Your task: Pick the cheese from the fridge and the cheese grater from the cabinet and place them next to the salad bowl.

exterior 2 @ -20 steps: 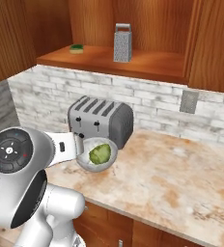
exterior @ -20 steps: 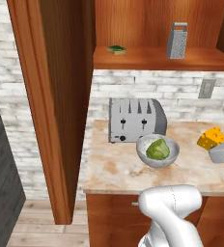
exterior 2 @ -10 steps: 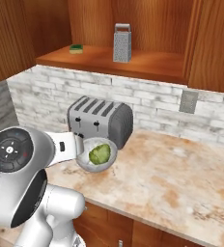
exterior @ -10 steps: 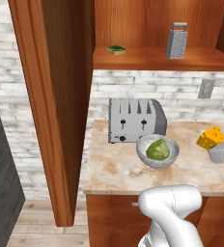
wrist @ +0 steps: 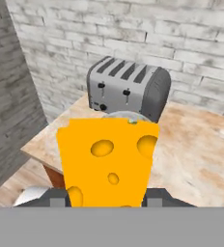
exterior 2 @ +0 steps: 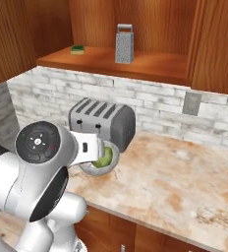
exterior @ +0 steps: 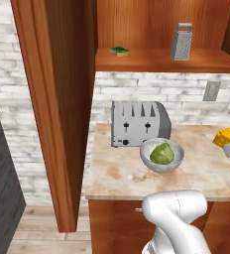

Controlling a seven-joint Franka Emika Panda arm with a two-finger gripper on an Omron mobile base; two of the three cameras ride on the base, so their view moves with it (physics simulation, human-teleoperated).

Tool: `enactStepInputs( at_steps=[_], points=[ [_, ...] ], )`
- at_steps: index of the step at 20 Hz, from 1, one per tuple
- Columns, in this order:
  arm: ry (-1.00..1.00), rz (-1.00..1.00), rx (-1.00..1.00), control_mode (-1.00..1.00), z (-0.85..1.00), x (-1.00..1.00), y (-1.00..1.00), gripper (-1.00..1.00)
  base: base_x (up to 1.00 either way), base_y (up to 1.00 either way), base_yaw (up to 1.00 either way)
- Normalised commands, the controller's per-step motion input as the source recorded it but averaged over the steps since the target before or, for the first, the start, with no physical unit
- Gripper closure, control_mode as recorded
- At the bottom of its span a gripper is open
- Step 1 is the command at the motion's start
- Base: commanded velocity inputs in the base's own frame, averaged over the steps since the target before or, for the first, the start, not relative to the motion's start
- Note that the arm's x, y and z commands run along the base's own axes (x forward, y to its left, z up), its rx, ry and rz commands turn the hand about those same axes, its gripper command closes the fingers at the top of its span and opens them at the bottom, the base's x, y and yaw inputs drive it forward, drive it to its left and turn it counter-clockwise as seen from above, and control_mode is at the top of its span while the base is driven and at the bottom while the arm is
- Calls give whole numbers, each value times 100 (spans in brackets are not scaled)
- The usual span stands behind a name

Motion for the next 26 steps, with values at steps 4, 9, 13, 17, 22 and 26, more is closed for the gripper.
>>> enactStepInputs(
  at_steps=[4, 9, 13, 17, 22, 26],
  points=[
    [0, -16, -1, -100, -17, 27, -58, 100, 0, 0, 0],
    [-4, -18, -6, -100, -47, 22, -50, 100, 0, 0, 0],
    [4, -21, -13, -100, -24, 3, -19, 100, 0, 0, 0],
    [15, -8, -4, -100, 0, 0, -22, 100, 0, 0, 0],
    [12, 0, 7, -100, -8, 1, -66, 100, 0, 0, 0],
    [1, 0, 8, -100, -29, 18, -19, 100, 0, 0, 0]
  ],
)
